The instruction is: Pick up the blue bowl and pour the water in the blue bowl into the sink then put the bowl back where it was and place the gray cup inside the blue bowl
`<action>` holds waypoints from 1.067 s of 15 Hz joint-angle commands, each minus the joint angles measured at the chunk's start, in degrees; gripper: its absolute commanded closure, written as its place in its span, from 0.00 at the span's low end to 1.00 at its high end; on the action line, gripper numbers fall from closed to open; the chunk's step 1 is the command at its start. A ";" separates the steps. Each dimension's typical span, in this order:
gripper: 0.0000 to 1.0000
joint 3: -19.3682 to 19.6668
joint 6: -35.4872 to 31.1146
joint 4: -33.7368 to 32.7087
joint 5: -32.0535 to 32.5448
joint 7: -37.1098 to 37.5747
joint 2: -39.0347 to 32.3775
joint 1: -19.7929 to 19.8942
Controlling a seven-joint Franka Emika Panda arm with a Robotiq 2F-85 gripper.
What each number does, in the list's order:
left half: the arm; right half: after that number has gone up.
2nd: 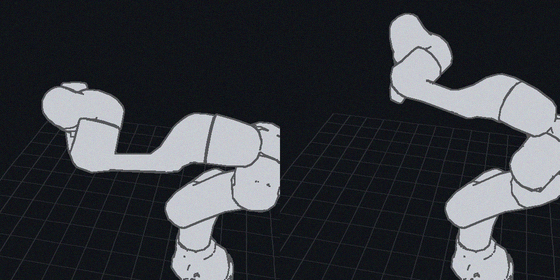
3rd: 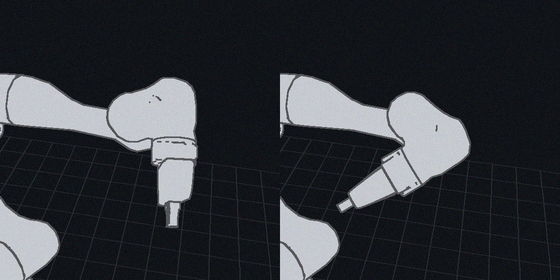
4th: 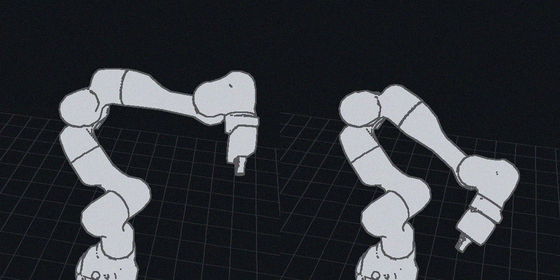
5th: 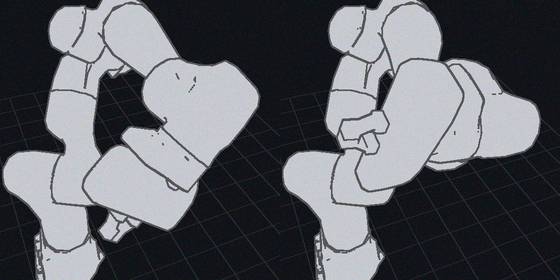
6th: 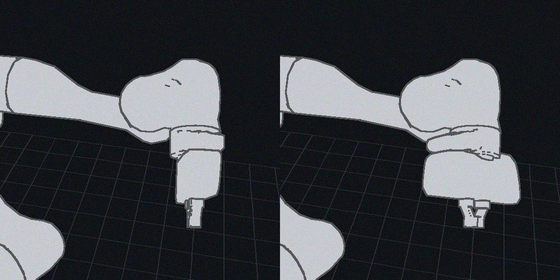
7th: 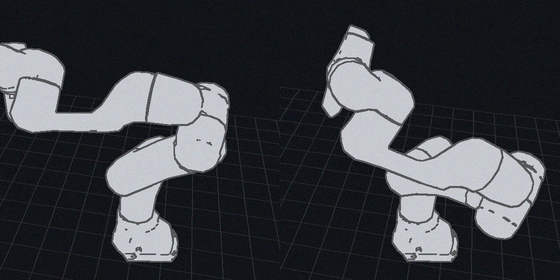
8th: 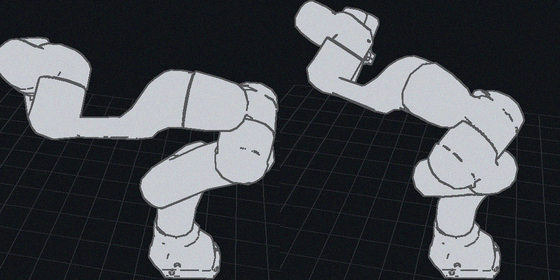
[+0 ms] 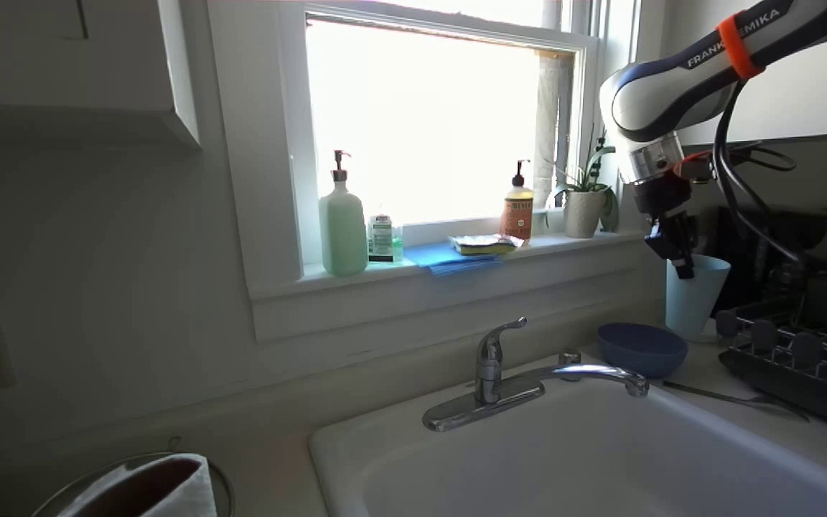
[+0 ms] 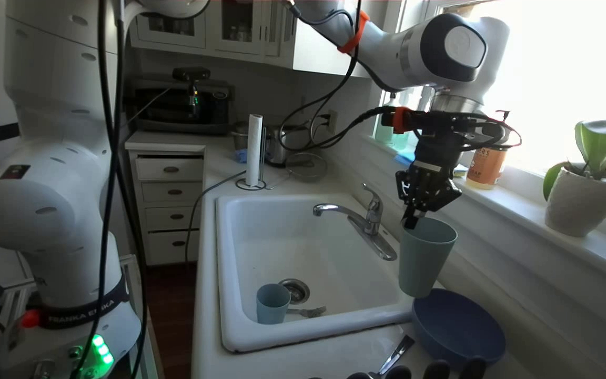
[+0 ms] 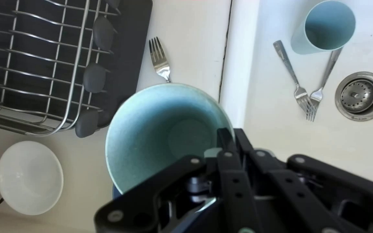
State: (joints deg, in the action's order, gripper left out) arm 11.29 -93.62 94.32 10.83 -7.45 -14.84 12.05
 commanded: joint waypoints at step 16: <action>0.99 -0.85 2.18 -17.73 -2.38 -11.37 -15.20 5.94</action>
State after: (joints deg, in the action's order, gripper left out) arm 11.28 -93.70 83.16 10.11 -15.70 -25.52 16.18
